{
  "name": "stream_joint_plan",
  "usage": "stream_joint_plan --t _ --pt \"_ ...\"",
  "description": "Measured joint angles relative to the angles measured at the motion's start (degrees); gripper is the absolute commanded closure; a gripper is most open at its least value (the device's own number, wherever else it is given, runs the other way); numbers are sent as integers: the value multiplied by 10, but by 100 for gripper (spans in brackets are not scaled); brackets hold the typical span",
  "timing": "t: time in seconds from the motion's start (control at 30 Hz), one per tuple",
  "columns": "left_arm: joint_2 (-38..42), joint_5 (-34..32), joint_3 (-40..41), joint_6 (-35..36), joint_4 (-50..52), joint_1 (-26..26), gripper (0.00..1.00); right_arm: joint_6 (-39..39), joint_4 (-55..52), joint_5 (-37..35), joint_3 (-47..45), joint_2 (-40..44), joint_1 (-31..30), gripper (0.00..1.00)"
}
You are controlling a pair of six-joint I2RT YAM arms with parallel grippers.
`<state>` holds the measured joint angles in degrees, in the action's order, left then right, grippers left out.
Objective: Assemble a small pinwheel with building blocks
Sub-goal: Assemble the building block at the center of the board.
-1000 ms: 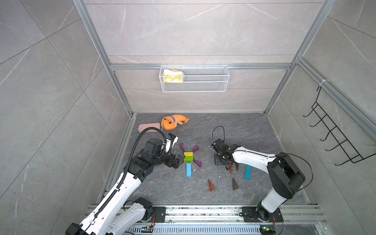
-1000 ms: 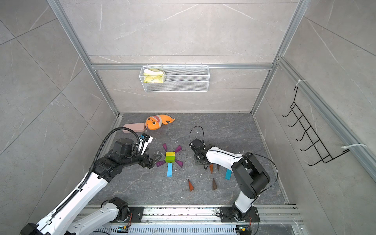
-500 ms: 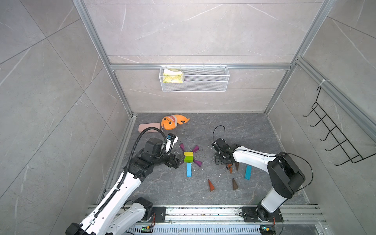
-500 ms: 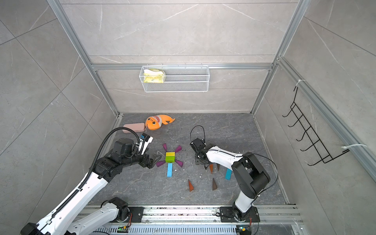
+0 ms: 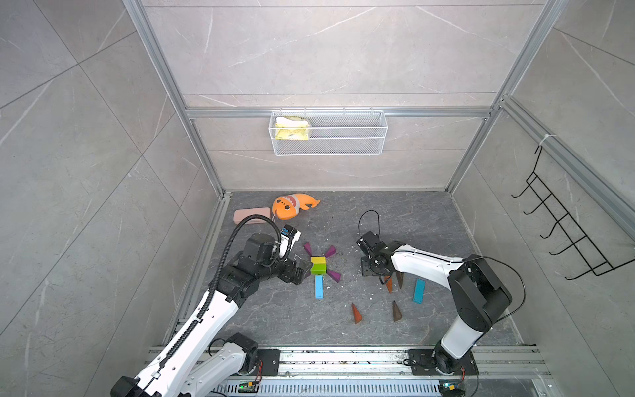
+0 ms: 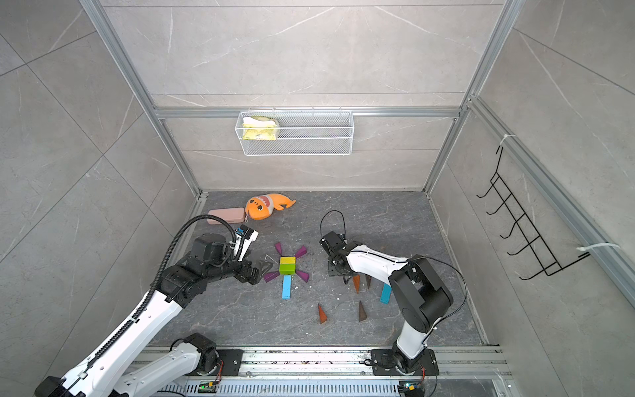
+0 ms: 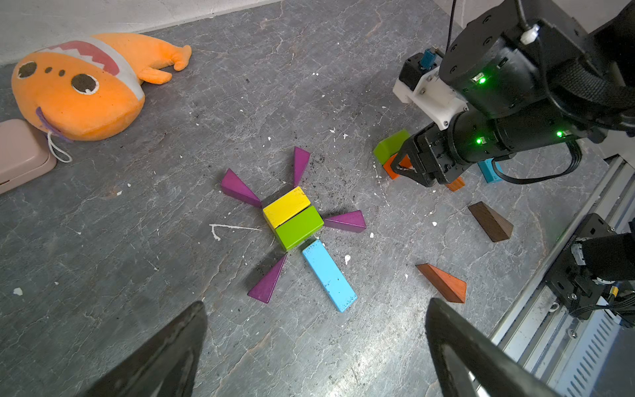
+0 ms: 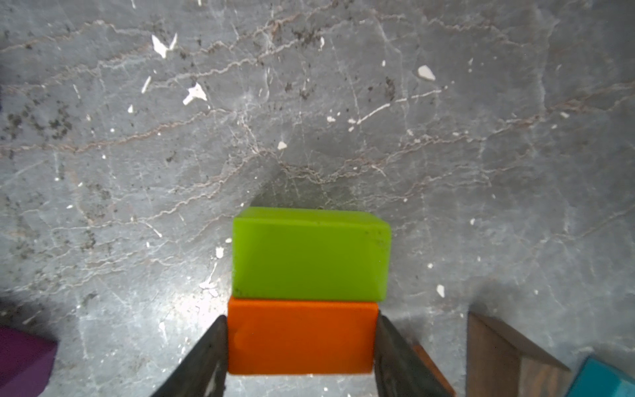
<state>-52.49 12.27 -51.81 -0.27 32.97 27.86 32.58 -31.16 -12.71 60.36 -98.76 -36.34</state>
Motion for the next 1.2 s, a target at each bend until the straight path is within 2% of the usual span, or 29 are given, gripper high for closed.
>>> stream_joint_plan --t 0.27,0.5,0.9,0.93,0.97,1.0,1.2 --pt "0 -1 0 3 0 0 0 4 -2 -6 1 -1 0 43" --pt "-1 -1 0 3 0 0 0 5 -5 -8 3 -2 0 34" --pt "-3 -2 0 3 0 -2 0 4 -6 -8 4 -6 0 30" --pt "-4 -1 0 3 1 -2 0 4 -6 -8 4 -7 0 28" --pt "-4 -1 0 3 1 -2 0 4 -6 -8 4 -7 0 9" --pt "-4 -1 0 3 1 -2 0 5 -7 -8 4 -7 0 0" --pt "-4 -2 0 3 1 -2 0 6 -7 -10 4 -7 1 0"
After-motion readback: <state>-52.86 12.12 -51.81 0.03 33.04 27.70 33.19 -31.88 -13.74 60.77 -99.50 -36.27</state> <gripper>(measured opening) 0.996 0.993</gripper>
